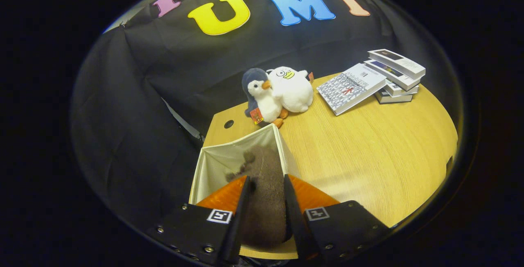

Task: Open the storage box then place both shoes into the box .Put the left shoe in first, then the right shoe, with the right side of both shoes facing outward in a uniform manner.

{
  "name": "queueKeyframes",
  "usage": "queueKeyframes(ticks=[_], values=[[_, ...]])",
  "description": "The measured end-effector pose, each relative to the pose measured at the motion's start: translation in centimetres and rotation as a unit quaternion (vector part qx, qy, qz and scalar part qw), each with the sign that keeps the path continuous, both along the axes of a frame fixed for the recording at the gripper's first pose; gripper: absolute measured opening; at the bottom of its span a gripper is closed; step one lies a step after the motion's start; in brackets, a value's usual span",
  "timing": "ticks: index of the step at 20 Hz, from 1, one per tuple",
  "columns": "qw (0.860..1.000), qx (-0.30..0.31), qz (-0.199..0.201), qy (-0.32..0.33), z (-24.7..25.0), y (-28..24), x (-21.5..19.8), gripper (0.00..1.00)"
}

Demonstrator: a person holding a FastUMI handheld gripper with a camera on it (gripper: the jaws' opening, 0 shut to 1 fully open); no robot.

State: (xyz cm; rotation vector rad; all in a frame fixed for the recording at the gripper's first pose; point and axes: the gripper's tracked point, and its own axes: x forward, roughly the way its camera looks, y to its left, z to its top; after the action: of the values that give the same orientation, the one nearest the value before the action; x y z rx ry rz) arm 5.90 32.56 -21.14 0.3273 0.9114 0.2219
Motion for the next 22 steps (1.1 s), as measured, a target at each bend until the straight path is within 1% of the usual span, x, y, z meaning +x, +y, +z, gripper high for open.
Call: queueKeyframes(ticks=[1,2,3,4,5,8,10,13,15,19,22], values=[[1.0,-0.005,0.005,-0.007,0.5,-0.2,0.2,0.63],[1.0,-0.009,0.01,-0.017,0.9,-0.3,0.2,0.71],[0.999,-0.016,0.015,-0.03,1.5,-0.6,0.4,0.89],[0.998,-0.021,0.021,-0.046,2.4,-0.9,0.5,0.96],[0.997,-0.031,0.027,-0.065,3.3,-1.3,0.6,0.98],[0.99,-0.058,0.049,-0.116,6.1,-3.1,0.6,0.98],[0.987,-0.063,0.054,-0.14,7.9,-4.3,0.6,0.98],[0.979,-0.079,0.049,-0.184,11.0,-7.3,1.0,0.98],[0.972,-0.1,0.04,-0.207,12.7,-10.1,0.7,0.98],[0.962,-0.128,0.022,-0.24,15.1,-14.8,0.6,0.98],[0.949,-0.166,0.003,-0.268,16.3,-19.3,1.0,0.98]])
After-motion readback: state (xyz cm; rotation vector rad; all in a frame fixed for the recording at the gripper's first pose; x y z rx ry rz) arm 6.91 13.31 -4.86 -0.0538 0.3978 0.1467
